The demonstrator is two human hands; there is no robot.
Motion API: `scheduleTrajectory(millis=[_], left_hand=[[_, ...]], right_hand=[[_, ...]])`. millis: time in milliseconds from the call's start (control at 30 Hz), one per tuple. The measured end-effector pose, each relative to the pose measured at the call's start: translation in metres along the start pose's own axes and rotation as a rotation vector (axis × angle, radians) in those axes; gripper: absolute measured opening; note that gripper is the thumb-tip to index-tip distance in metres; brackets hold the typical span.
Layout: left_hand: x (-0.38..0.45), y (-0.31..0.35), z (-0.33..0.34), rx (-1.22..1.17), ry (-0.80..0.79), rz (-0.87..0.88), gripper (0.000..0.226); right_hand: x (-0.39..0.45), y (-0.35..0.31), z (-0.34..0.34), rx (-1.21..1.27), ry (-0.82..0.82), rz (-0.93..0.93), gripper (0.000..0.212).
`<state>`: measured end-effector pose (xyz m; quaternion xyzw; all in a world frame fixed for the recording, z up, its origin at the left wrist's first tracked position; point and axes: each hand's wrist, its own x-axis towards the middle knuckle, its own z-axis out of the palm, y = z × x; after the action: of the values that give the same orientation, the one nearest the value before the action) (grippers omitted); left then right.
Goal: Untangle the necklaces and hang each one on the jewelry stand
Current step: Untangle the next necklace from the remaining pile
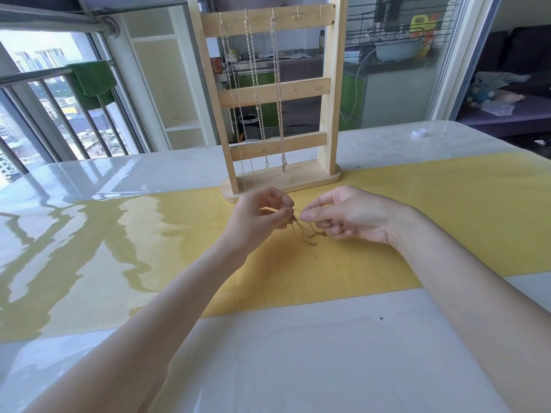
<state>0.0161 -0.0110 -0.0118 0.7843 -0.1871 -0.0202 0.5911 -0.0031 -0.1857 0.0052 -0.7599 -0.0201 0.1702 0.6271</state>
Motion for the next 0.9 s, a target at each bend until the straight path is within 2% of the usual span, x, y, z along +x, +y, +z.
scheduleTrajectory(millis=[100, 200, 367, 467, 567, 733, 900], left_hand=[[0.002, -0.001, 0.001, -0.076, 0.019, -0.01, 0.018], [0.002, -0.001, 0.002, -0.151, 0.009, -0.023, 0.017], [-0.001, -0.004, 0.008, 0.082, -0.037, 0.083, 0.021], [-0.002, -0.005, 0.011, 0.144, -0.03, 0.095, 0.022], [-0.002, -0.005, 0.011, 0.023, -0.018, 0.021, 0.018], [-0.001, 0.0, 0.008, -0.308, 0.003, -0.118, 0.013], [-0.002, -0.001, 0.009, -0.343, -0.009, -0.137, 0.012]], right_hand=[[0.001, 0.001, 0.001, -0.065, 0.029, -0.012, 0.007], [0.003, 0.001, -0.001, 0.039, 0.073, -0.04, 0.01], [0.006, 0.0, -0.001, 0.335, 0.128, -0.086, 0.011], [0.006, 0.0, 0.002, 0.292, 0.169, -0.062, 0.012], [0.005, 0.0, 0.005, 0.217, 0.162, -0.046, 0.013], [0.005, -0.001, 0.011, 0.199, 0.105, -0.033, 0.016], [0.005, -0.001, 0.01, 0.198, 0.14, -0.036, 0.014]])
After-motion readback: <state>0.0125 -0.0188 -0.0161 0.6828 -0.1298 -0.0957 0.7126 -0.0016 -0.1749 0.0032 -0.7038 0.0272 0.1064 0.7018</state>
